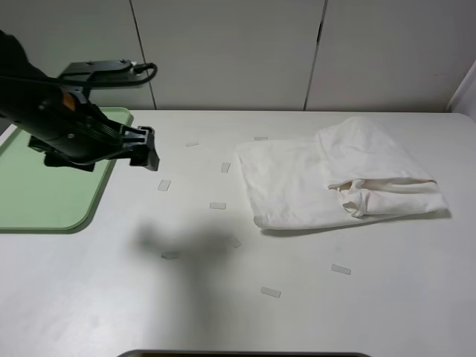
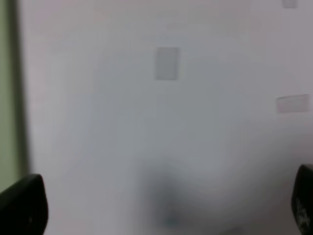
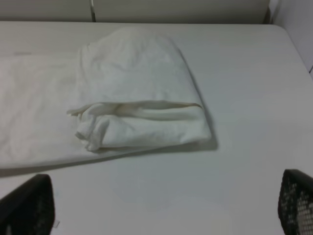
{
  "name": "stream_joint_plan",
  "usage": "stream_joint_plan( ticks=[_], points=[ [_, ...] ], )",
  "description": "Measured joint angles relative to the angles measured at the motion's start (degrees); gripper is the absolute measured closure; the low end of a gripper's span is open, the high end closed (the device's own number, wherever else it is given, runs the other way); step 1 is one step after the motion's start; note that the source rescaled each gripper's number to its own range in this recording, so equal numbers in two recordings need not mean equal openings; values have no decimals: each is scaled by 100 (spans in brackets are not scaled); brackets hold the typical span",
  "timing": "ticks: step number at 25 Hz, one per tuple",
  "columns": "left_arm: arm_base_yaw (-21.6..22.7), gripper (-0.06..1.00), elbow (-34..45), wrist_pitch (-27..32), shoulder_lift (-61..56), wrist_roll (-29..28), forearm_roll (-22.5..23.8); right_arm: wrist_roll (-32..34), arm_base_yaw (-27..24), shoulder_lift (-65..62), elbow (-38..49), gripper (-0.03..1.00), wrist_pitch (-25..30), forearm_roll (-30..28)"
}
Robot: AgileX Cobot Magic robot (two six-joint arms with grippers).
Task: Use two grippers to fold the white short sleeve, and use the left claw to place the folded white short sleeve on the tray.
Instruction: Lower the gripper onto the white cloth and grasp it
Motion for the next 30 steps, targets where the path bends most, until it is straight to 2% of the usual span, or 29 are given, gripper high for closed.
stream_joint_plan(
  ticks=[3,6,9,12,20,24,30],
  points=[
    [-488,-5,-115,-665,689,-390,-12,0,0,0,0,-3,0,0],
    [-688,-5,-319,-872,1020,-547,-12,0,0,0,0,-3,0,0],
    [-1160,-5,-1018,-1207,1963,-840,-12,0,0,0,0,-3,0,0],
    [-1370,-5,-1394,-1387,2469,-1035,-18,0,0,0,0,-3,0,0],
    [-1764,-5,-1984,-1749,3258,-1118,-18,0,0,0,0,-3,0,0],
    [-2053,-5,-2577,-1857,3893,-1475,-18,0,0,0,0,-3,0,0],
    [-2075,-5,-2661,-2270,4235,-1938,-18,0,0,0,0,-3,0,0]
  ],
)
